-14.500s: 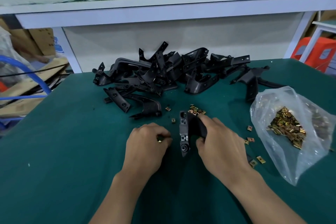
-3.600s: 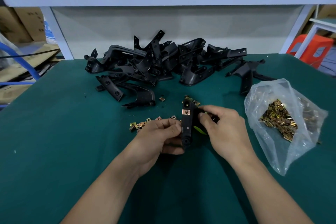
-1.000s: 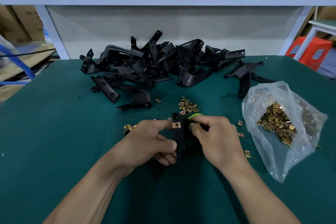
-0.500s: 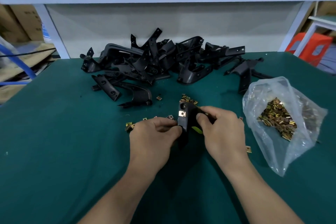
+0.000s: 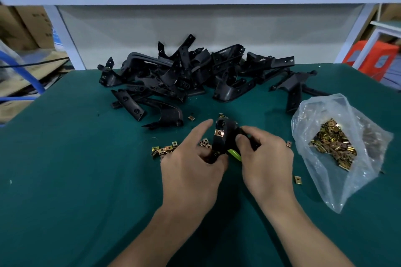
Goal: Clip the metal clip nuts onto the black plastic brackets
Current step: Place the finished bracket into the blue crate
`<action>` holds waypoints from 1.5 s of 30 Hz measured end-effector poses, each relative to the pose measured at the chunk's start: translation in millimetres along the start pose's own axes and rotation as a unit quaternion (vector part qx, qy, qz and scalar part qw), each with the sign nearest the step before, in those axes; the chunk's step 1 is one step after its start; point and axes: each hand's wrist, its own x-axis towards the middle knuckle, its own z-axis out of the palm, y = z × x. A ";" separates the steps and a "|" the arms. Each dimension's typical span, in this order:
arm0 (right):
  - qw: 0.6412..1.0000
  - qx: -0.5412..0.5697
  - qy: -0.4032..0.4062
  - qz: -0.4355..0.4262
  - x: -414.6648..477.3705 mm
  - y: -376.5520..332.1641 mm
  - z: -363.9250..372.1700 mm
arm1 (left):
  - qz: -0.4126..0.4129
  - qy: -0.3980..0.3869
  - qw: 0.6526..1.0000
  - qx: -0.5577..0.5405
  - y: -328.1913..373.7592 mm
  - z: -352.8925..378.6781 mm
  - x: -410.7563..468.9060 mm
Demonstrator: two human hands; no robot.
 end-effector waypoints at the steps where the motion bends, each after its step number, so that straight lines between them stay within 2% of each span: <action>1: 1.000 0.003 0.000 0.004 0.6 0.4 -0.1 | -0.001 0.000 1.000 -0.004 -1.4 0.6 -0.5; 6: 0.999 0.029 0.020 0.018 3.7 2.3 0.0 | -0.049 -0.050 0.996 -0.049 -11.5 12.9 -2.8; 11: 1.000 -0.001 -0.020 -0.019 2.5 1.8 -0.2 | 0.017 -0.038 0.999 -0.010 -17.4 14.0 -0.9; 17: 0.982 -0.123 -0.102 -0.100 -8.2 -6.4 -6.6 | 0.035 -0.019 0.999 -0.013 -24.7 9.6 2.6; 20: 0.970 -0.181 -0.116 -0.117 -12.9 -11.5 -17.1 | 0.046 -0.016 0.999 -0.003 -23.7 7.9 4.8; 24: 0.976 -0.144 -0.138 -0.087 -14.5 -13.9 -41.3 | -0.002 -0.039 0.993 -0.109 -16.1 11.3 12.2; 28: 0.976 -0.122 -0.164 -0.069 -20.9 -19.1 -71.6 | 0.012 -0.061 0.986 -0.157 3.4 15.7 22.8; 32: 0.987 -0.082 -0.132 -0.043 -31.5 -17.3 -114.6 | -0.073 -0.030 0.953 -0.291 30.9 24.2 22.5; 36: 0.992 -0.084 -0.072 -0.053 -52.1 -14.8 -167.6 | -0.077 -0.082 0.929 -0.352 76.3 36.6 9.3; 38: 0.996 -0.069 -0.041 -0.034 -65.9 -6.7 -196.8 | -0.056 -0.123 0.925 -0.354 104.7 48.9 -3.8; 40: 1.000 0.001 -0.003 0.003 -82.3 8.1 -228.3 | -0.037 -0.172 0.915 -0.364 134.7 64.6 -22.3; 43: 0.986 0.112 0.106 0.056 -116.1 34.9 -278.4 | -0.037 -0.278 0.878 -0.388 180.9 94.0 -64.0; 45: 0.967 0.147 0.188 0.089 -143.1 57.0 -309.0 | -0.042 -0.363 0.846 -0.388 205.4 117.5 -98.2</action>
